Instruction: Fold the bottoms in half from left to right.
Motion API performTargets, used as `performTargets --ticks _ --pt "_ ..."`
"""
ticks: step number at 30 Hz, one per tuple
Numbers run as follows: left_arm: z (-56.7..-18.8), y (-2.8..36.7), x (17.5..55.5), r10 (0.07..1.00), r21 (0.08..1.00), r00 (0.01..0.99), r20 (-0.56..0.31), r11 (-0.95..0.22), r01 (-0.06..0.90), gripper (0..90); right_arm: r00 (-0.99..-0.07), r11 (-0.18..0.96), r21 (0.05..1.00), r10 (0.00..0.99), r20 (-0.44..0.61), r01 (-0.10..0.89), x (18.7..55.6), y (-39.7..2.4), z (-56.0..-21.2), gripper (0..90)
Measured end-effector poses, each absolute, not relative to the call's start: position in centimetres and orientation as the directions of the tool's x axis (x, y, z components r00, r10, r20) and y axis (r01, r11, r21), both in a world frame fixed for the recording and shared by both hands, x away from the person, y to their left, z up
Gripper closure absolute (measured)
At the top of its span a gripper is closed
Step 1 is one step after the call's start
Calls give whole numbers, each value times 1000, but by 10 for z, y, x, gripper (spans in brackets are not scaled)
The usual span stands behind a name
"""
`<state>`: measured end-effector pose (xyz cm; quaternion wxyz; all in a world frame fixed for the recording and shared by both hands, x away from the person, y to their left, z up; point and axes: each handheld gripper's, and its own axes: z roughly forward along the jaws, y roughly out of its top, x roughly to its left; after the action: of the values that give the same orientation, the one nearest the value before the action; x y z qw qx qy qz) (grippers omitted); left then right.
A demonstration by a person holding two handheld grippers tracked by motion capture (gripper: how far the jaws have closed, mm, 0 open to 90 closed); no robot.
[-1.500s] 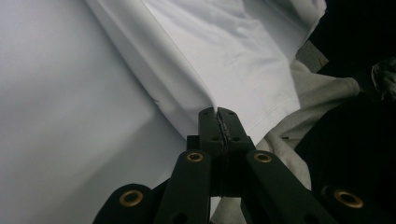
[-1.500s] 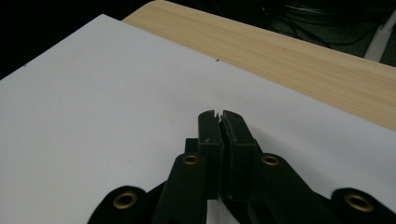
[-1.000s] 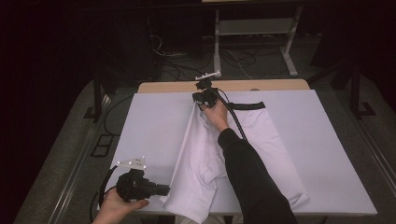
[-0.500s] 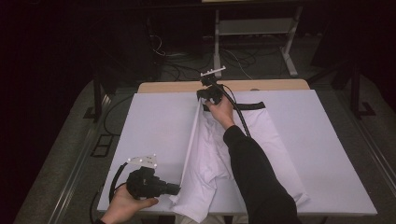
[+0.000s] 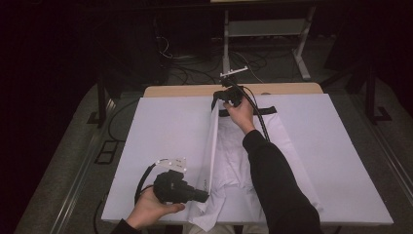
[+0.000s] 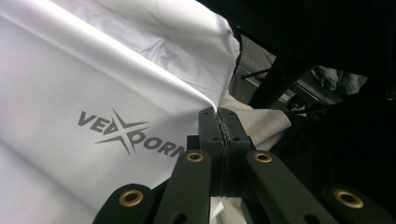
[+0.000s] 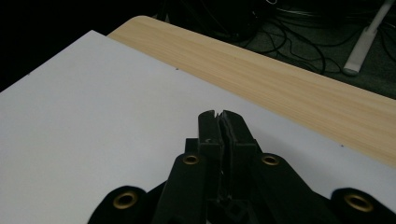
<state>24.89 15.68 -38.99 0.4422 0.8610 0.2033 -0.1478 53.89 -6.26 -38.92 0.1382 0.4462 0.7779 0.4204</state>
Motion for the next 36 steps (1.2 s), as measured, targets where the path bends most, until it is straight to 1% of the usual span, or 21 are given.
performTargets --ticks 7,11,36 --pt "-389 135 250 179 708 883 -434 -538 457 888 -558 234 781 812 171 580 536 -79 -387 856" --pt "-386 124 250 158 722 890 -428 -533 442 887 -549 209 780 812 198 590 533 -91 -386 856" --pt "-384 56 253 42 738 908 -417 -568 365 888 -536 211 773 823 190 598 522 -147 -374 857"
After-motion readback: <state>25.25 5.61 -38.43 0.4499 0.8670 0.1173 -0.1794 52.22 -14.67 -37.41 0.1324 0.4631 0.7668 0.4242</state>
